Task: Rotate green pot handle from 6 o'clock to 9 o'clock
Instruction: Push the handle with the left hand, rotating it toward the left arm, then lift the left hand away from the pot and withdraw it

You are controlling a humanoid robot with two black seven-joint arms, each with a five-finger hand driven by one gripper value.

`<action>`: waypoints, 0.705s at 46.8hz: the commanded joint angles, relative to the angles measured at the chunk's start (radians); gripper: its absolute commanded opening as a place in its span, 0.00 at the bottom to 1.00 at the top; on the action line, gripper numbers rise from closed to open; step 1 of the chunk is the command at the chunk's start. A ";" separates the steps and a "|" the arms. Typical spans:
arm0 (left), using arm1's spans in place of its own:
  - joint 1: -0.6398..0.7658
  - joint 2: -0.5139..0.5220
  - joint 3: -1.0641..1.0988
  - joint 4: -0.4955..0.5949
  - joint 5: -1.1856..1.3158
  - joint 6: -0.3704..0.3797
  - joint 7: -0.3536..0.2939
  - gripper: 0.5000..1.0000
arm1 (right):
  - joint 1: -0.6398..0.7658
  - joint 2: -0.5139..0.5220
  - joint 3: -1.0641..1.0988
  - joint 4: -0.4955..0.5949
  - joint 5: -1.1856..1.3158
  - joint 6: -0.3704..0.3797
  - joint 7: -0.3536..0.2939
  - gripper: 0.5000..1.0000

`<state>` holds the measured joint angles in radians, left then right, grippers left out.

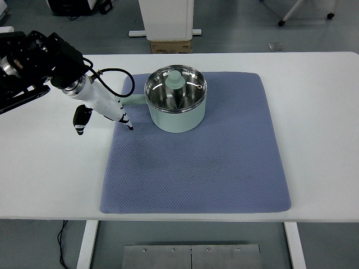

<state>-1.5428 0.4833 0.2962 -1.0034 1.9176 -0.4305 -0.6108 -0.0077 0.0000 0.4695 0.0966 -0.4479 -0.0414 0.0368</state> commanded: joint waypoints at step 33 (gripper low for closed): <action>-0.105 0.026 -0.003 -0.034 -0.222 -0.057 0.000 1.00 | 0.000 0.000 0.000 0.000 0.000 0.000 0.000 1.00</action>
<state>-1.6185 0.4921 0.2924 -1.0321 1.7326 -0.4582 -0.6110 -0.0078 0.0000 0.4693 0.0966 -0.4479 -0.0414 0.0368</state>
